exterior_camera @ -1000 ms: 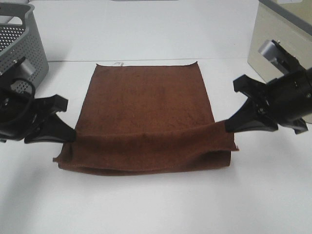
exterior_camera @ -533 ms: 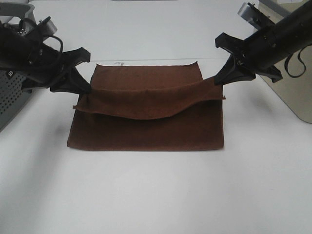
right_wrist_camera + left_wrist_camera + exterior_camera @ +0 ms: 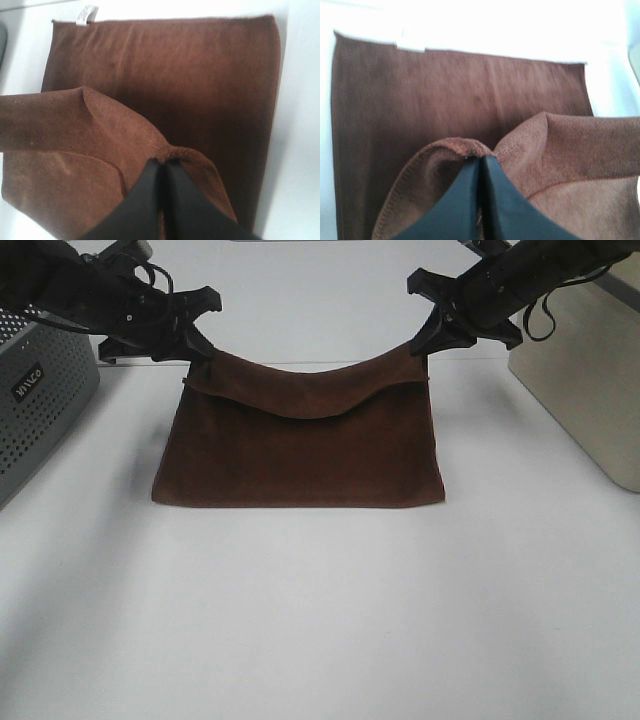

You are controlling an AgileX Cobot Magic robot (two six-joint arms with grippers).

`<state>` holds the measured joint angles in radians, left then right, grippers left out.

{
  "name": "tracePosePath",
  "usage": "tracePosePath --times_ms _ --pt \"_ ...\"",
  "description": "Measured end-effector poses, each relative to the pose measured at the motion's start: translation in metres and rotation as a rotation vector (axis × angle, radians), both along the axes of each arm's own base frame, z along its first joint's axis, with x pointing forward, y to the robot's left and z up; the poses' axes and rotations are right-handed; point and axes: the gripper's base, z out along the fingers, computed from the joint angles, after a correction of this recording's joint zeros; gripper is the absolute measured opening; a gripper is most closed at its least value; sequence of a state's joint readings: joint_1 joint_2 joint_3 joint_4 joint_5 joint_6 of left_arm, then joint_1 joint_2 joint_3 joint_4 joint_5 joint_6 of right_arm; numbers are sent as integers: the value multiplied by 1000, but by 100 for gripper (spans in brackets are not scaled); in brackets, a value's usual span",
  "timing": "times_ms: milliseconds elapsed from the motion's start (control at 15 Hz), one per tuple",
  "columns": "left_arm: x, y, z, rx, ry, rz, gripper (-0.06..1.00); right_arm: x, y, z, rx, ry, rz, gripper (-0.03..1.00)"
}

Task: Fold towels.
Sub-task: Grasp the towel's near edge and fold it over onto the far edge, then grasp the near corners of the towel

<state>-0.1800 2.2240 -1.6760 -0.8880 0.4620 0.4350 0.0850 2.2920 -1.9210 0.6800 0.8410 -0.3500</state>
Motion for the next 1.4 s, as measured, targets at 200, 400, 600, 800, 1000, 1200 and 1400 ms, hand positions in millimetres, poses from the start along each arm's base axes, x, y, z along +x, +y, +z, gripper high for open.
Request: tracePosePath --times_ms 200,400,600,800,1000,1200,1400 --pt "32 0 -12 15 -95 67 0 29 2 -17 -4 -51 -1 0" --pt "52 3 -31 38 -156 135 0 48 2 -36 -15 -88 -3 0" --pt "63 2 -54 41 -156 144 0 57 0 -55 -42 -114 -35 0" --pt "65 3 -60 47 -158 150 8 59 -1 -65 -46 -121 -53 4" --pt "67 2 -57 57 -176 142 57 59 0 -69 -38 -112 -55 55" --pt "62 0 -59 115 -148 45 83 53 -1 -59 -80 -80 7 84" --pt "51 -4 -53 193 -80 -118 85 40 -2 -40 -115 -7 101 86"
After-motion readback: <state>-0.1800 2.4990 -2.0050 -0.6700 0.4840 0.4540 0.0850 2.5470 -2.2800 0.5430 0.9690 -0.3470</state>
